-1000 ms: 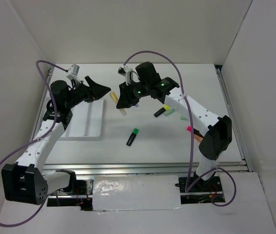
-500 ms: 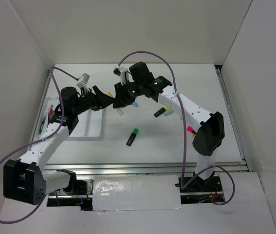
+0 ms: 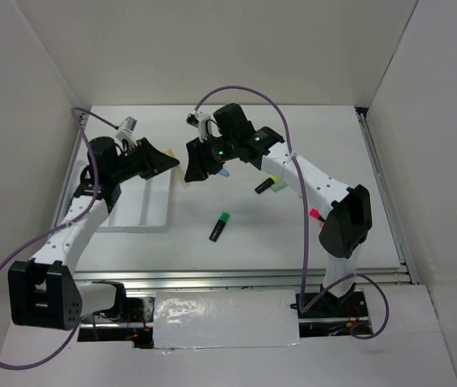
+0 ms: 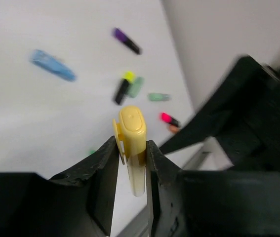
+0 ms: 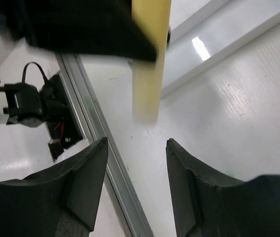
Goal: Sort the stationery into containers
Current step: Pass the stationery from the right arm to the left, then place the stationery into the container
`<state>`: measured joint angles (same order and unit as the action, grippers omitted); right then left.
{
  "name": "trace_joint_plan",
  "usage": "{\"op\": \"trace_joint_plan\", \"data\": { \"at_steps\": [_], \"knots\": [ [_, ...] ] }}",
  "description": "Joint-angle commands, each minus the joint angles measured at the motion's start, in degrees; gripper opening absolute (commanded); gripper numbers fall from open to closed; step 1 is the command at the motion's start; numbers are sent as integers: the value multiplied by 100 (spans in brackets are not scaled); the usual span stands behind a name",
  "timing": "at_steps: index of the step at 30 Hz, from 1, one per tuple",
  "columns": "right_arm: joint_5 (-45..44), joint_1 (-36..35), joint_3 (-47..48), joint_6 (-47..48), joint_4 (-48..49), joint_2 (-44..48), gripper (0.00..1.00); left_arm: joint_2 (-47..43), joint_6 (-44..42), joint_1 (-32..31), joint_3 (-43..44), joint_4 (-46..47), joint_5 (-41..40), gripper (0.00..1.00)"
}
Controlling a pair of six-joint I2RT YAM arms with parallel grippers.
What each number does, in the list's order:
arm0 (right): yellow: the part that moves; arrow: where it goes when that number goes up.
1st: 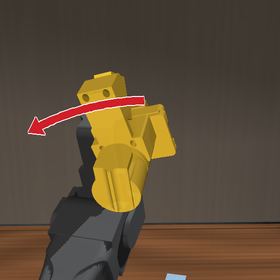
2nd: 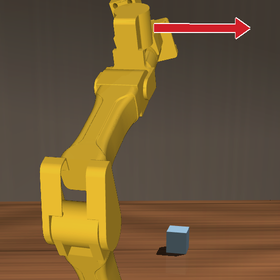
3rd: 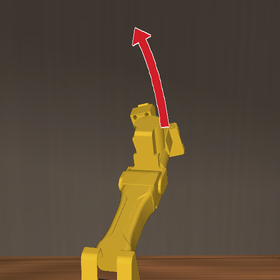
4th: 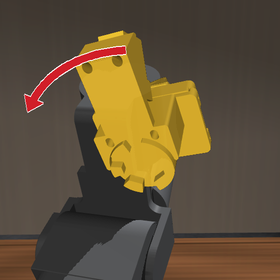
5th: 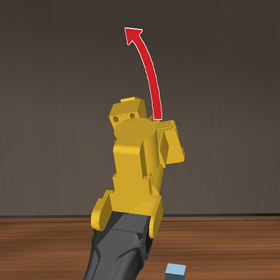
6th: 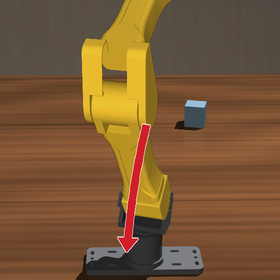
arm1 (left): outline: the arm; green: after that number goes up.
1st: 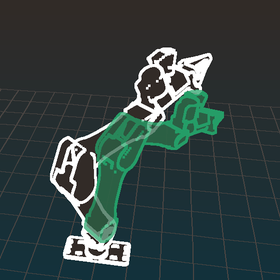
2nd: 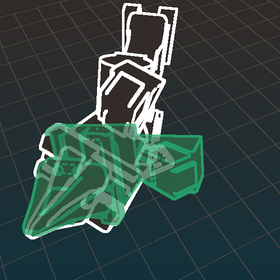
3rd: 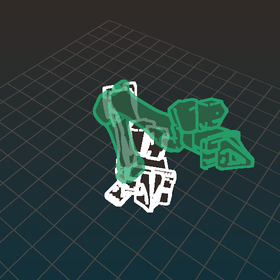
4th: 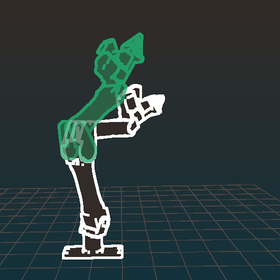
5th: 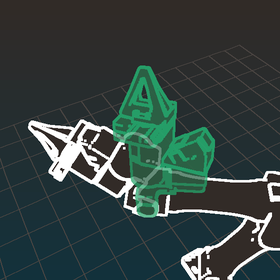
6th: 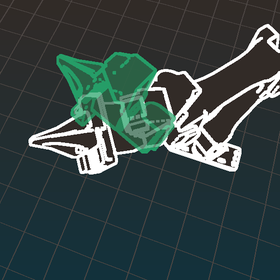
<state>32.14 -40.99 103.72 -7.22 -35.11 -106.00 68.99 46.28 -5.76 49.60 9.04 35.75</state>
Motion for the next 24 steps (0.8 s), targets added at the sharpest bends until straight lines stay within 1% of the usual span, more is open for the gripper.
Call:
{"op": "trace_joint_plan", "data": {
  "at_steps": [1, 2, 3, 4, 5, 6, 7, 8, 9, 10, 11, 12, 13, 15, 18, 19, 21, 22, 24],
  "knots": [
    [134, 126, -255, 230, -4, 579, 58, 290, -1132, 758, 891, -1556, 424, 0],
    [178, 309, -378, 274, -57, 676, 59, 369, -1617, 943, 1363, -2111, 407, 0],
    [179, 398, -640, 448, -101, 894, 59, 526, -2083, 1258, 1594, -3169, 76, 0],
    [135, 573, -756, 580, -258, 992, 60, 589, -3019, 1427, 1944, -3606, -136, 0],
    [39, 627, -974, 660, -372, 1089, 60, 720, -3490, 1776, 2061, -3933, -321, 0],
    [-197, 697, -1072, 974, -478, 1246, 60, 791, -4243, 1954, 2193, -4475, -766, 0],
    [-321, 750, -1204, 1256, -618, 1335, 59, 896, -4555, 2095, 2437, -4725, -1015, 0],
    [-436, 864, -1336, 1372, -646, 1414, 59, 1158, -5019, 2349, 2570, -4953, -1208, 0],
    [-541, 934, -1642, 1442, -646, 1606, 59, 1326, -5572, 2473, 2711, -5147, -1350, 0],
    [-655, 1005, -1810, 1574, -629, 1695, 59, 1667, -5786, 2587, 2982, -5514, -1621, 0],
    [-683, 1119, -2047, 1618, -611, 1853, 59, 1853, -5962, 2850, 3098, -5622, -1702, 2],
    [-735, 1181, -2127, 1654, -593, 1898, 59, 2020, -6277, 2983, 3247, -5789, -1737, 4],
    [-788, 1242, -2259, 1689, -593, 1942, 59, 2300, -6376, 3176, 3440, -5921, -1816, 5],
    [-788, 1400, -2347, 1733, -628, 2030, 59, 2626, -6544, 3291, 3617, -5992, -1992, 8],
    [-858, 1576, -2497, 1794, -672, 2065, 59, 2873, -6685, 3309, 3557, -5905, -2150, 12],
    [-885, 1681, -2558, 1873, -698, 2065, 58, 2900, -6737, 3309, 3521, -5896, -2151, 16],
    [-981, 1857, -2585, 1987, -874, 2048, 58, 2979, -6764, 3309, 3416, -5861, -2159, 20],
    [-1008, 1971, -2611, 2136, -1040, 2039, 58, 2980, -6781, 3309, 3372, -5791, -2134, 24],
    [-990, 2340, -2673, 2286, -1173, 2039, 58, 2945, -6781, 3318, 3170, -5677, -2168, 27]
  ]
}}
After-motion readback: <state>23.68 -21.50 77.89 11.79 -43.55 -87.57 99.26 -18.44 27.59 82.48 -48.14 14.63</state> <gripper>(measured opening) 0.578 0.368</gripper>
